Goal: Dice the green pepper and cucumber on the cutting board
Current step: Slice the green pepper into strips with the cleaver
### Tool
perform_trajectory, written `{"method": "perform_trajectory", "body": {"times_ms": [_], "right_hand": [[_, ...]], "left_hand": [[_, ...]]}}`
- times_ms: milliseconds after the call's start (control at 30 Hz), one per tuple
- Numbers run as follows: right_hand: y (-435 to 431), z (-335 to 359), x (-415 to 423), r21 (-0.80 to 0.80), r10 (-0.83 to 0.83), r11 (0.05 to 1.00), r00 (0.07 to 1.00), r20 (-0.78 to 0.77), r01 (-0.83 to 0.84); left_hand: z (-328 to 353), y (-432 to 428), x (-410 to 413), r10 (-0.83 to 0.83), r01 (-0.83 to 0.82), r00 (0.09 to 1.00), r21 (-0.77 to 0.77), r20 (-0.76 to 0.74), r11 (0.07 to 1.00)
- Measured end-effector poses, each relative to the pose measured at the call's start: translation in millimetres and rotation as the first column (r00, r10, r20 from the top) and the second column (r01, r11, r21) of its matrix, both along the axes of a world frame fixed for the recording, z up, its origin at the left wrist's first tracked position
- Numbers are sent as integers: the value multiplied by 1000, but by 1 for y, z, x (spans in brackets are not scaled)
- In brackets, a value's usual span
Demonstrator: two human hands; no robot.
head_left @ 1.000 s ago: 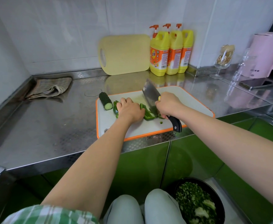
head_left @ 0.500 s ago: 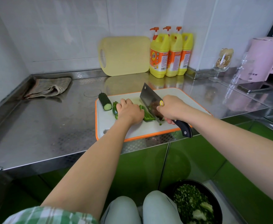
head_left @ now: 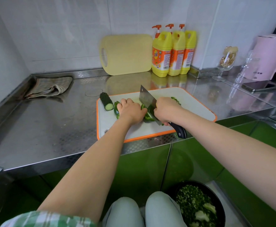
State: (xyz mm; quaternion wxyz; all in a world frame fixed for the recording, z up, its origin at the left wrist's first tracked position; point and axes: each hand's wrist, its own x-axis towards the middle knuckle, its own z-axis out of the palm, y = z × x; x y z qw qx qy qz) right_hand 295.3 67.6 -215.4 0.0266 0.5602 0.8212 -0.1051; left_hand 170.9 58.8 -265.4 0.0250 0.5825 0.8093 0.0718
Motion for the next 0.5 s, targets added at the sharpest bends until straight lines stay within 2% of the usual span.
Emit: {"method": "perform_trajectory", "body": {"times_ms": [300, 400, 500], "right_hand": [[5, -3, 25, 0, -94, 995, 942, -321, 99], [-1, 6, 30, -47, -69, 997, 932, -357, 56], [-7, 8, 29, -79, -61, 996, 948, -312, 38]], "left_hand": [[-2, 2, 2, 35, -35, 999, -7, -29, 999], [-2, 3, 4, 52, -52, 998, -7, -39, 999], [-2, 3, 5, 53, -54, 998, -10, -39, 999]]}}
